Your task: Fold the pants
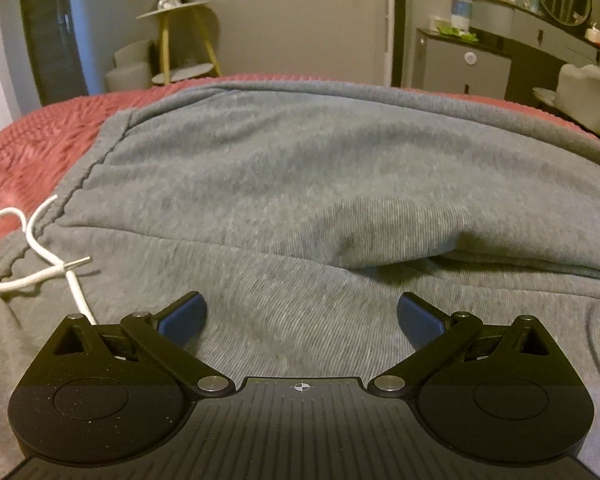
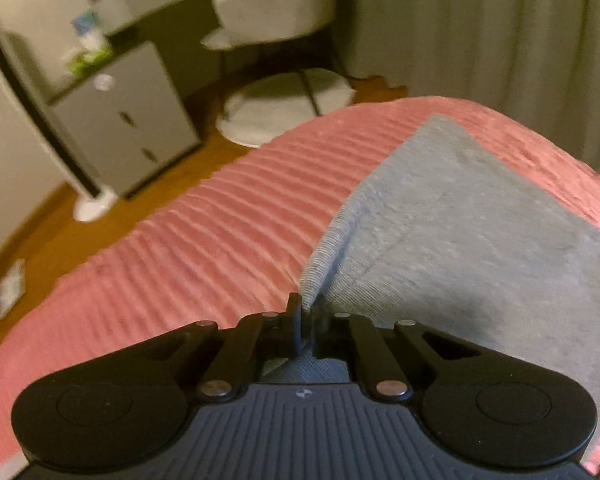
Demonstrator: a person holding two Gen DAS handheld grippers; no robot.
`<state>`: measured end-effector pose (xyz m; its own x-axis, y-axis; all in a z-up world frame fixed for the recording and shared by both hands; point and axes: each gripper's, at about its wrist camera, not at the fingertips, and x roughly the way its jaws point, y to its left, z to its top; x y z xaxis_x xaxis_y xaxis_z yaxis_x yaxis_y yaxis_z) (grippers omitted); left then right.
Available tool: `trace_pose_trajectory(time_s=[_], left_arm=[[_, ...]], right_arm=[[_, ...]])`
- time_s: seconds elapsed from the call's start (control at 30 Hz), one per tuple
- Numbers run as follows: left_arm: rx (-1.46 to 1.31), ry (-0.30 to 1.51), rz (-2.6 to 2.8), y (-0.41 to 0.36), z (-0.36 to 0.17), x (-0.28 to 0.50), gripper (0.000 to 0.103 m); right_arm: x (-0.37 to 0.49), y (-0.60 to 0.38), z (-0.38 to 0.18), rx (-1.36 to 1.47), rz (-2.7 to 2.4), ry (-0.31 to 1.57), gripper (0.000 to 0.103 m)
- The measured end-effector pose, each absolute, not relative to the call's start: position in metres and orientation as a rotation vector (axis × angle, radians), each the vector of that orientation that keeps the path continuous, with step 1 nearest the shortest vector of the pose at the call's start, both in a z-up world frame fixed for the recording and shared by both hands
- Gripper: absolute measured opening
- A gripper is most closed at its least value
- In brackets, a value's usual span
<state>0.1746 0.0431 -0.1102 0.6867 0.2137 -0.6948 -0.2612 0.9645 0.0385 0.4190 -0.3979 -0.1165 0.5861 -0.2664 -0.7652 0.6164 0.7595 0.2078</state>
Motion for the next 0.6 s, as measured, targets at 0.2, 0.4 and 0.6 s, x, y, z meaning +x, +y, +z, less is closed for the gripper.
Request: trace_pose_trajectory(time_s=[0.2, 0.4, 0.6], left_arm=[[-0.154, 0.798, 0.179, 0.056, -0.096, 0.173, 0.103], [-0.548, 0.686, 0.106, 0.101, -0.077, 0.167, 0.103], [-0.532, 0.720, 0.184, 0.114, -0.050, 0.231, 0.103]], right_arm=[[0.247, -0.362, -0.094, 0.463, -0.406, 0.604, 0.003], [0.097, -0.325, -0.146, 0.604, -0.451, 0.611, 0.004], [0.082, -0.331, -0.172, 0.597, -0.384, 0.598, 0.004]])
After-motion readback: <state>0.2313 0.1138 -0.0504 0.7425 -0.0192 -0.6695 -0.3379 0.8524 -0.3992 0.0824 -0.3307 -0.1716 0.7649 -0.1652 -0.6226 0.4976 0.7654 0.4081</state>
